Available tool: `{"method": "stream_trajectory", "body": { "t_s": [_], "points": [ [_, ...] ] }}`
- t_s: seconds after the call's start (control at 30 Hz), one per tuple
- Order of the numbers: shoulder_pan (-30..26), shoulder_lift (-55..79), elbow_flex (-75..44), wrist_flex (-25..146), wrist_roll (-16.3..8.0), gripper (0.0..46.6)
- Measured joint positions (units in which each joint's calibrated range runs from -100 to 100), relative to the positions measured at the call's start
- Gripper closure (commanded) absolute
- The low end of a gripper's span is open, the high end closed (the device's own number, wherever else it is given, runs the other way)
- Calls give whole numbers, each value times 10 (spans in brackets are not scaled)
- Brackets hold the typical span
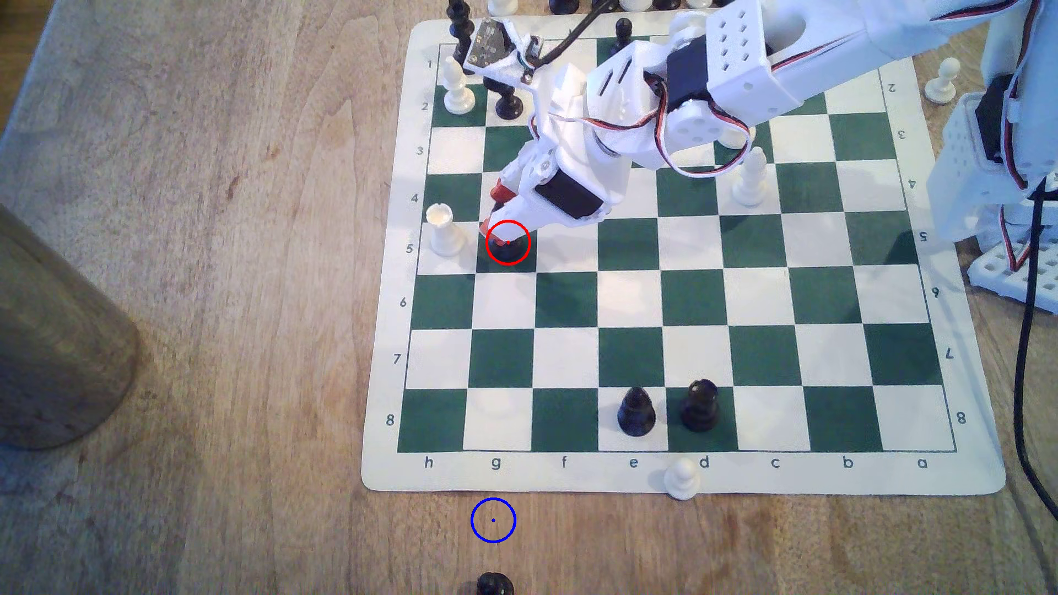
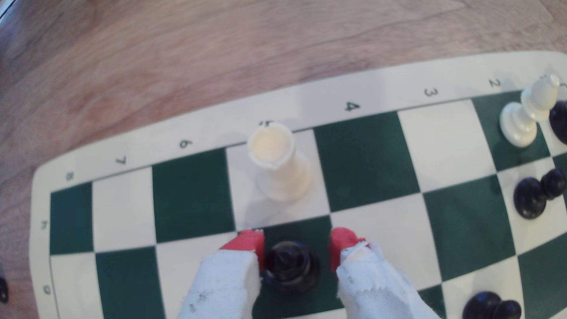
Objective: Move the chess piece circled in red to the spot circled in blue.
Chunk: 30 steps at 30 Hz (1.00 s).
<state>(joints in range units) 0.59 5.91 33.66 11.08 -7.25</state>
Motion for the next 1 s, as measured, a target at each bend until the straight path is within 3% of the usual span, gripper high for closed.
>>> {"method": "stream_trajectory", "body": {
  "t_s": [0.33,0.67,0.87,1.0],
  "points": [
    [-7,0,0,0,0,444],
    [-7,0,0,1,0,292],
    [-7,0,0,25,0,290],
    [-7,0,0,41,0,314]
  ]
}}
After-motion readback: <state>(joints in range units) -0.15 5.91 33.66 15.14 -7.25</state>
